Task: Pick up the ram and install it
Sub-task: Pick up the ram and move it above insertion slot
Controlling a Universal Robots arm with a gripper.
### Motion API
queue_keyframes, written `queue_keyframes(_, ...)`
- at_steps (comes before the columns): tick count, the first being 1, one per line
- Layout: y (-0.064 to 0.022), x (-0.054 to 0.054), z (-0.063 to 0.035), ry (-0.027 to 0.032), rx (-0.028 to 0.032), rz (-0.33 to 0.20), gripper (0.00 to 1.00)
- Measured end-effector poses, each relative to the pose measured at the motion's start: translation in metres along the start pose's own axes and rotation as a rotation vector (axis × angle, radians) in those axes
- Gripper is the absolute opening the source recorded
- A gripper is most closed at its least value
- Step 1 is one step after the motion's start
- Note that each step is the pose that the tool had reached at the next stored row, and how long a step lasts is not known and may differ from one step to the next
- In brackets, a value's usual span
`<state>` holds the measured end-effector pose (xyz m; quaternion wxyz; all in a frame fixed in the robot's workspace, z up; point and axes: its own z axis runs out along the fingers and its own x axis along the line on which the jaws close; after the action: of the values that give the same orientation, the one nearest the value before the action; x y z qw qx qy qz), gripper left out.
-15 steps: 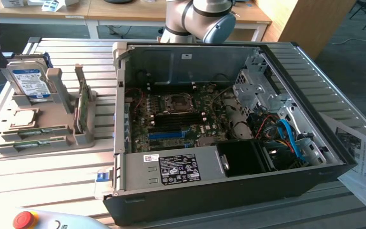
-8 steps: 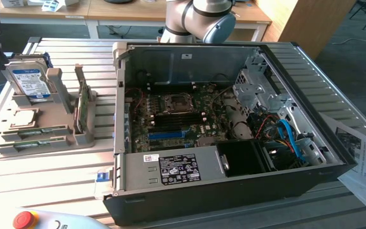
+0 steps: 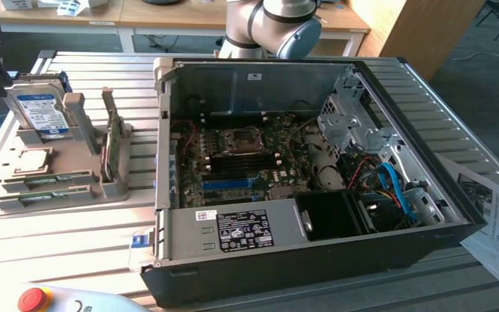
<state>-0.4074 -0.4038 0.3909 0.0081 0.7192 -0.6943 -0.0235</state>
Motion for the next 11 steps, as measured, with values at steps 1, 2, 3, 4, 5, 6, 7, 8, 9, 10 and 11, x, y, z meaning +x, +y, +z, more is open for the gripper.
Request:
queue_keyframes(1,0.0000,0.000,0.0000,0.0000,0.0000,0.000,0.31)
queue_keyframes(2,0.0000,0.000,0.0000,0.0000,0.0000,0.000,0.31)
queue_keyframes(3,0.0000,0.000,0.0002,0.0000,0.0000,0.000,0.31)
queue_keyframes(4,0.0000,0.000,0.0011,-0.0001,0.0001,0.000,0.31)
queue_keyframes(5,0.0000,0.000,0.0023,0.0000,0.0001,0.000,0.31)
queue_keyframes(6,-0.0001,0.000,0.0036,0.0000,0.0000,0.000,0.31)
queue_keyframes(7,-0.0002,0.000,0.0051,0.0000,0.0000,0.000,0.31)
queue_keyframes(8,-0.0003,0.000,0.0066,0.0000,0.0000,0.000,0.31)
queue_keyframes(9,-0.0003,0.000,0.0081,-0.0001,0.0001,0.000,0.31)
queue_keyframes(10,-0.0005,0.000,0.0098,0.0000,0.0000,0.000,0.31)
queue_keyframes(11,-0.0005,0.000,0.0115,0.0000,0.0000,0.000,0.31)
